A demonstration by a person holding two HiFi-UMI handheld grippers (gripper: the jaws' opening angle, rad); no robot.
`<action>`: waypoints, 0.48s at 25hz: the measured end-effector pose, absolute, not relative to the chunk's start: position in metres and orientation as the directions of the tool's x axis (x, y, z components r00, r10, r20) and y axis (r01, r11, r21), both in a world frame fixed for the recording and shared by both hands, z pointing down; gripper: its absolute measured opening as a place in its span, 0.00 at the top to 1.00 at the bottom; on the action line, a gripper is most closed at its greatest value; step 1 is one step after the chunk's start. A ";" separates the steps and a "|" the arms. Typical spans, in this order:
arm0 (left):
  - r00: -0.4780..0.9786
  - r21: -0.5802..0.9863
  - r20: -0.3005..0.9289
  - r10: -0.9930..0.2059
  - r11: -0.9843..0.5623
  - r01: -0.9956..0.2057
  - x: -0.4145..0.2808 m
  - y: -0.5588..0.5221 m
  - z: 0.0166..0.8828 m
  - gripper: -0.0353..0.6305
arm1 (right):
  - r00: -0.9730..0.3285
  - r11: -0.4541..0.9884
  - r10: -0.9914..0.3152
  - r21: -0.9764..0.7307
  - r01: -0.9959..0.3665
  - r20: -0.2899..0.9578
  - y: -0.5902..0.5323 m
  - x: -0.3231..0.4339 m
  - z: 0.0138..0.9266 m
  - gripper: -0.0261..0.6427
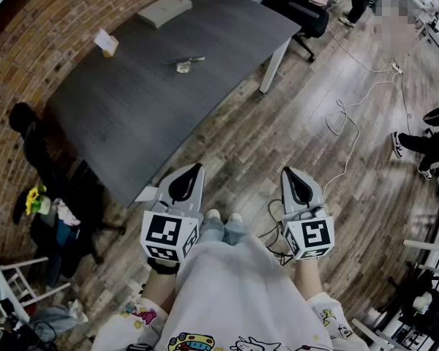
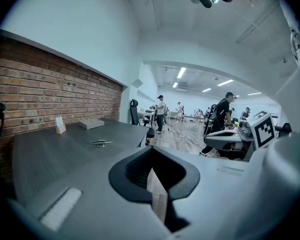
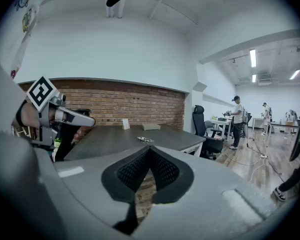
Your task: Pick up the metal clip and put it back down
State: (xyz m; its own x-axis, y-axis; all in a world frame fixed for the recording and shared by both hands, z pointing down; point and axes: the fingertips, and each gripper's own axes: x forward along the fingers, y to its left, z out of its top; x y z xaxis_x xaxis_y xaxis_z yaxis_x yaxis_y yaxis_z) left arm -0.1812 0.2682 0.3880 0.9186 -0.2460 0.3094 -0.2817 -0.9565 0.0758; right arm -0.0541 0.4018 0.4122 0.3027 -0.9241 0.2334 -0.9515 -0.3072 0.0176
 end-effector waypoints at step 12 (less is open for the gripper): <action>0.918 0.054 0.284 -0.277 -0.951 -0.304 -0.168 0.285 0.386 0.92 | 0.298 -0.303 -0.934 0.000 -0.953 0.197 0.422 -0.030 0.407 0.96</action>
